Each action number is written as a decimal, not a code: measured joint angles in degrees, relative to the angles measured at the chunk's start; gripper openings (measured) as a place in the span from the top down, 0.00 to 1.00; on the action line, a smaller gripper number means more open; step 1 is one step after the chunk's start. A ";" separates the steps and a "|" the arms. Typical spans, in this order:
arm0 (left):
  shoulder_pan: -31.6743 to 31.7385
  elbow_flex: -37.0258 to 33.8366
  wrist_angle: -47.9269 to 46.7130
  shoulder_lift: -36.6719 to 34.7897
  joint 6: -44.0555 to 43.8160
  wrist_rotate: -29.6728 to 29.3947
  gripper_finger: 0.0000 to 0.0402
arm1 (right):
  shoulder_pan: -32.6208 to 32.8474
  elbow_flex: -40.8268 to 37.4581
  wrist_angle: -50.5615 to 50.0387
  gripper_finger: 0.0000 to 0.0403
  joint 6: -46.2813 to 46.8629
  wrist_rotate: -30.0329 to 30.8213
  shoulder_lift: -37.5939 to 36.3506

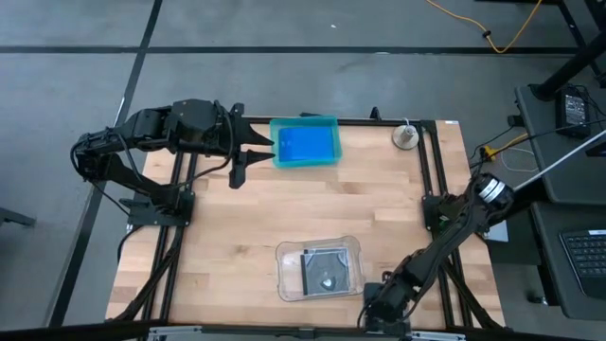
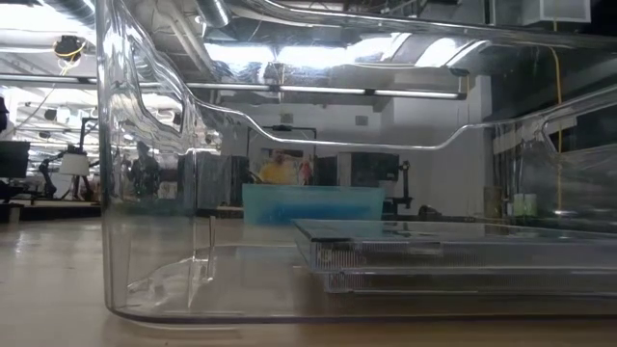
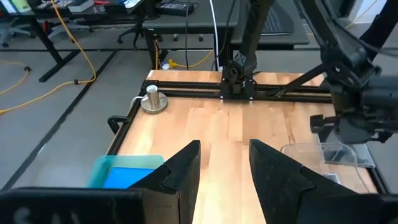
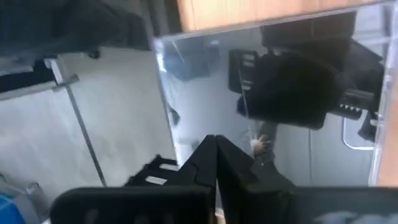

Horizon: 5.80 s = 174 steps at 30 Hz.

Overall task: Pick & place jewel cases by type
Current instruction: Put the black CD case into the transparent bin

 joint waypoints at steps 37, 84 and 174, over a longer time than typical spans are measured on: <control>-4.92 0.00 5.22 0.00 -4.26 -1.68 0.68 | -14.35 -8.43 -17.54 0.98 -23.39 -2.33 -0.43; -1.08 -5.24 6.51 5.05 -9.88 -17.01 0.68 | -54.93 -13.13 -38.64 0.98 -46.23 19.78 -30.16; 13.10 -52.18 34.81 6.99 -57.37 21.43 0.68 | -58.53 -19.04 17.41 0.98 -37.92 4.81 -2.52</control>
